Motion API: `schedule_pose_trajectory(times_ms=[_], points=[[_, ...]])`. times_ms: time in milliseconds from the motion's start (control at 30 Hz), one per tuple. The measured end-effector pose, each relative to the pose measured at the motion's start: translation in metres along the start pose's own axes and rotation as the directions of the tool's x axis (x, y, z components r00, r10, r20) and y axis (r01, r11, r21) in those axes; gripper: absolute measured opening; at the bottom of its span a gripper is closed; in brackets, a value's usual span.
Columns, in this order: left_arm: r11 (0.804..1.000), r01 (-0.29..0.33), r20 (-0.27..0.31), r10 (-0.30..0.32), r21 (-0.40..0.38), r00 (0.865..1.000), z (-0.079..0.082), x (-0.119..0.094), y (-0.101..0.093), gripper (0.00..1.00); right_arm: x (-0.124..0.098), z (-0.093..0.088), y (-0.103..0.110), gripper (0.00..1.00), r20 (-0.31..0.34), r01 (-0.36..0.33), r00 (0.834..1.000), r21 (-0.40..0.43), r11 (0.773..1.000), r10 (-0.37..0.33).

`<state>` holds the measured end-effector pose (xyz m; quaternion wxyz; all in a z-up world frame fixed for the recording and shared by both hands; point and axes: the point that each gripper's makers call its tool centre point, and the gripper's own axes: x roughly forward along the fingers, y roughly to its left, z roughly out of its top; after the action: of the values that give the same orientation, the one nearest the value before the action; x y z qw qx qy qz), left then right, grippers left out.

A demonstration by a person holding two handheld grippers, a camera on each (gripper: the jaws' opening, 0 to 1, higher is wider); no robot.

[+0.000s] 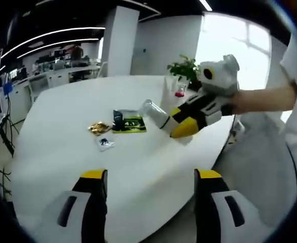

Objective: Arrange the skincare products in the storage area until every visible bottle or jar stands upright without overlapping.

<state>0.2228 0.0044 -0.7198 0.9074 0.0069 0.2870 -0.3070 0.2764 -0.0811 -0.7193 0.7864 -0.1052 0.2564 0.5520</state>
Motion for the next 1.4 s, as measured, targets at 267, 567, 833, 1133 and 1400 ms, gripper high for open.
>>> schedule_pose_trajectory(times_ms=[267,567,833,1133,1400], points=[[0.998,0.041,0.033,-0.04,-0.047,0.999,0.004,-0.001,-0.005,0.63,-0.029,-0.003,0.001,0.19,0.076,0.026,0.997,0.084,0.996,-0.033],[0.993,0.105,0.047,-0.102,-0.062,0.994,0.008,-0.001,-0.024,0.62,-0.054,0.0,0.002,0.19,0.185,0.038,0.98,0.201,0.979,-0.076],[0.99,0.13,0.051,-0.127,-0.055,0.991,0.01,0.0,-0.033,0.62,-0.074,-0.001,0.007,0.19,0.234,0.065,0.964,0.252,0.966,-0.126],[0.989,0.127,0.08,-0.121,-0.076,0.989,0.015,-0.003,-0.03,0.62,-0.09,-0.002,0.015,0.19,0.297,0.042,0.945,0.306,0.951,-0.138],[0.981,0.147,0.138,-0.13,-0.124,0.982,0.037,-0.003,-0.038,0.54,-0.091,0.001,0.024,0.19,0.329,-0.015,0.938,0.349,0.937,-0.107]])
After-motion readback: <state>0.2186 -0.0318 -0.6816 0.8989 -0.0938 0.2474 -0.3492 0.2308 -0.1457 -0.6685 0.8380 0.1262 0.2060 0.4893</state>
